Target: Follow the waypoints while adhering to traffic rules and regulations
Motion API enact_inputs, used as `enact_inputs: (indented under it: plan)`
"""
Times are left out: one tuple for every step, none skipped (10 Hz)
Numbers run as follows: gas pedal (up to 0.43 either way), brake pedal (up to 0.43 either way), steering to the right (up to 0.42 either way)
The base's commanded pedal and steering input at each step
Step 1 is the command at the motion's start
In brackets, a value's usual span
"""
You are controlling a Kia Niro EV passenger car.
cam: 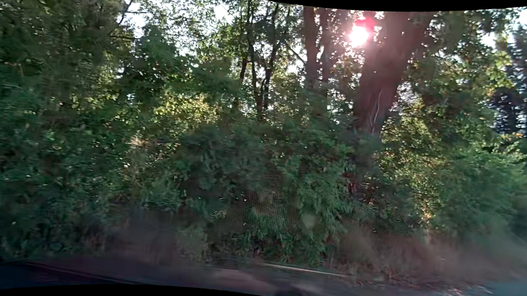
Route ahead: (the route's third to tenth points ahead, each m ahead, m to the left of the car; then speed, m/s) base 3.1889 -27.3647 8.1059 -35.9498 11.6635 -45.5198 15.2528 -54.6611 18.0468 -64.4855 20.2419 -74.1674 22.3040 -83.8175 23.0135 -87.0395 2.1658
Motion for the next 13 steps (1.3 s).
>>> enact_inputs:
  plan:
    - [0.110, 0.000, 0.680]
    - [0.110, 0.000, 0.678]
    - [0.110, 0.000, 0.673]
    - [0.110, 0.000, 0.670]
    - [0.110, 0.000, 0.668]
    - [0.110, 0.000, 0.667]
    - [0.110, 0.000, 0.665]
    - [0.110, 0.000, 0.663]
    - [0.110, 0.000, 0.660]
    - [0.110, 0.000, 0.656]
    - [0.110, 0.000, 0.653]
    - [0.098, 0.000, 0.651]
    - [0.098, 0.000, 0.647]
